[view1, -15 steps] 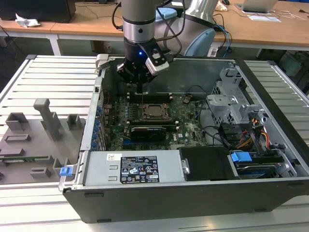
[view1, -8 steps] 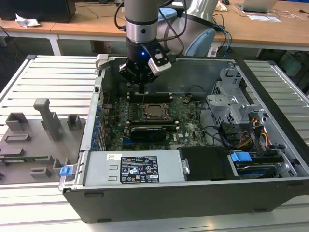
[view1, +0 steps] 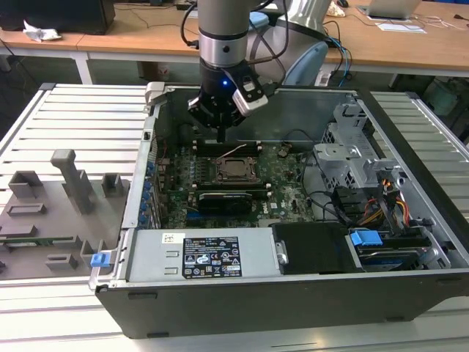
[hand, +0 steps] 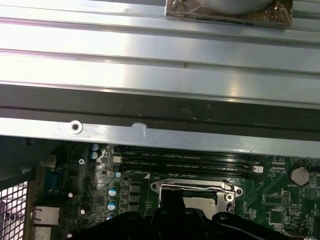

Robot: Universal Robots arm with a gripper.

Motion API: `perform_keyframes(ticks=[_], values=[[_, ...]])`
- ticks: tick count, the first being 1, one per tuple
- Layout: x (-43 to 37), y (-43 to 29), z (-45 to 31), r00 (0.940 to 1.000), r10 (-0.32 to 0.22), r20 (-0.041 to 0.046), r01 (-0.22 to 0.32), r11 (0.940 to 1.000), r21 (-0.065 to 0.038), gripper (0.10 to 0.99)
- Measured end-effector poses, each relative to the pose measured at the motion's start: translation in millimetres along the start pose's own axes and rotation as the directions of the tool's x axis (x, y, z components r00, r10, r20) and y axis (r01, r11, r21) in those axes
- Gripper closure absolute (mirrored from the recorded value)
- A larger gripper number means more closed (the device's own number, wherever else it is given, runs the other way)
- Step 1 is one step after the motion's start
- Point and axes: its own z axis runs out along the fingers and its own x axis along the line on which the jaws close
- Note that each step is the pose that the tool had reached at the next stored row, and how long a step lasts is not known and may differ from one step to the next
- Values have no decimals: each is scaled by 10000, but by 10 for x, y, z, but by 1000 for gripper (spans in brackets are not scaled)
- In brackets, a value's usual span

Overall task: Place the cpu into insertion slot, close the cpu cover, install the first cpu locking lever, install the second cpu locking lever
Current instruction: 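Install the first cpu locking lever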

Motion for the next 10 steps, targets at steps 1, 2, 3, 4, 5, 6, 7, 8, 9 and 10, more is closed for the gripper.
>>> perform_keyframes(ticks=[1, 2, 3, 4, 5, 6, 7, 8, 9, 10], values=[[-9, 0, 1, 10000, 4, 9, -4, 9999, -158, 980], [-15, -1, 3, 10000, 9, 22, -8, 9994, -334, 980], [-23, -7, 7, 10000, 14, 32, -12, 9988, -494, 980], [-26, -13, 16, 10000, 18, 37, -16, 9985, -542, 980], [-30, -18, 35, 10000, 77, 40, -74, 9985, -544, 980], [-32, -20, 61, 9998, 213, 47, -210, 9983, -541, 980], [-32, -21, 76, 9998, 215, 47, -212, 9983, -540, 980], [-32, -21, 83, 9998, 215, 47, -212, 9983, -539, 980], [-32, -22, 88, 9998, 214, 47, -211, 9983, -538, 980], [-31, -22, 89, 9998, 213, 45, -210, 9983, -538, 980]])
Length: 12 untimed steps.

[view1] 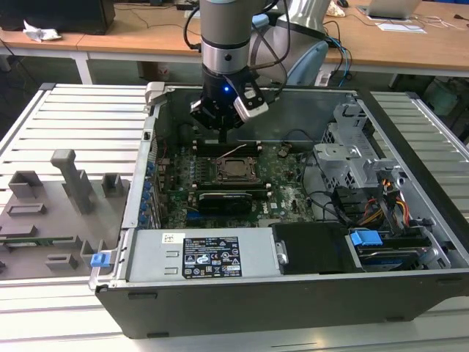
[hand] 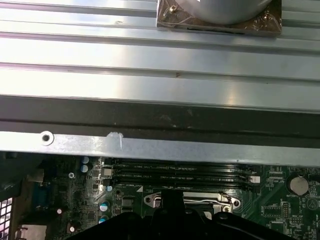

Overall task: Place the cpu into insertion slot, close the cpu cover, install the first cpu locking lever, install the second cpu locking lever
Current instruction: 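Install the first cpu locking lever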

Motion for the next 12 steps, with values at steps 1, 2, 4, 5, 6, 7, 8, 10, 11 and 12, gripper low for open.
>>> perform_keyframes(ticks=[1, 2, 4, 5, 6, 7, 8, 10, 11, 12], values=[[0, 0, 2, 10000, 0, 0, 0, 10000, -1, 980], [0, 0, 5, 10000, 0, 2, 0, 10000, -4, 980], [0, -1, 6, 10000, 0, 0, 0, 10000, -3, 980], [1, -2, 8, 10000, 0, 2, 0, 10000, -6, 980], [1, -6, 14, 10000, 1, 3, -1, 10000, -6, 980], [1, -7, 16, 10000, 1, 2, -1, 10000, -6, 980], [1, -8, 18, 10000, 1, 2, -1, 10000, -6, 980], [0, -9, 27, 10000, 0, 3, 0, 10000, -8, 980], [-8, -11, 39, 10000, -2, 2, 2, 10000, -7, 980], [-18, -12, 47, 10000, 0, 1, 0, 10000, -6, 980]])
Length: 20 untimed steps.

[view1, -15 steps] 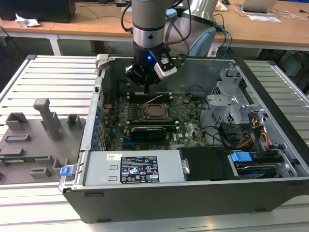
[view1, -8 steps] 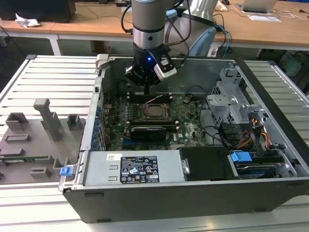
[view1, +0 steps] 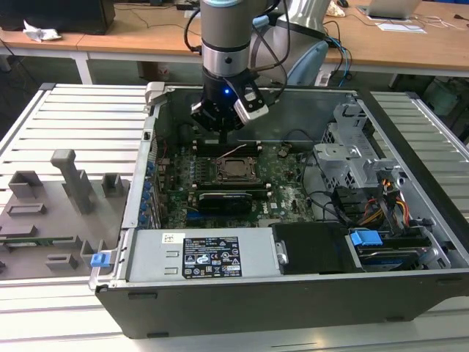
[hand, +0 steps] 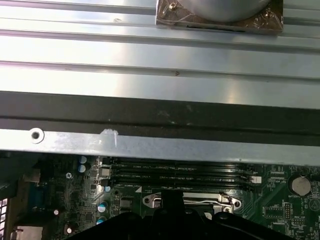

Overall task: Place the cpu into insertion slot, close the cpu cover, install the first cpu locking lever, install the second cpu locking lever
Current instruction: 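Install the first cpu locking lever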

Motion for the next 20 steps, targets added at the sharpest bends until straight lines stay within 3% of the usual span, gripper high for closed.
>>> perform_keyframes(ticks=[9, 20], values=[[-62, 5, 57, 9999, -110, -13, 110, 9999, -2, 980], [-80, -1, 108, 9999, -111, -14, 111, 9999, 0, 980]])
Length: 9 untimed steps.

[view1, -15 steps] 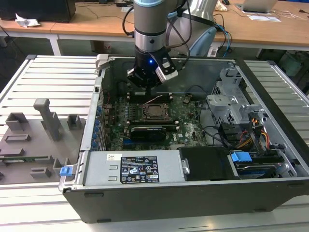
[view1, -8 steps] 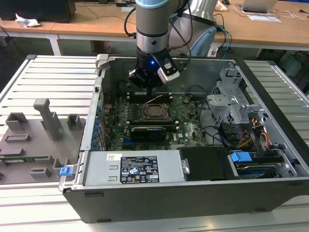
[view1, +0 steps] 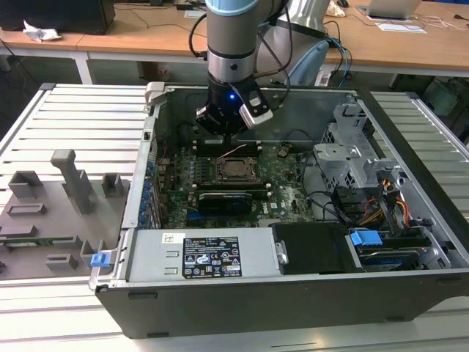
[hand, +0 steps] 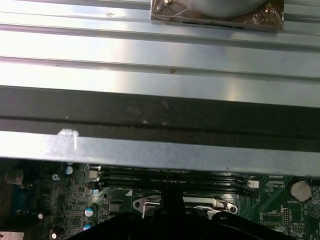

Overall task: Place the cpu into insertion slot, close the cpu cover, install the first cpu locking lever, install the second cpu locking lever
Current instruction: 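Install the first cpu locking lever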

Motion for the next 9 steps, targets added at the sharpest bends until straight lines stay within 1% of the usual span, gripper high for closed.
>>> perform_keyframes(ticks=[9], values=[[-11, -3, 27, 10000, -1, 0, 1, 10000, 1, 980]])
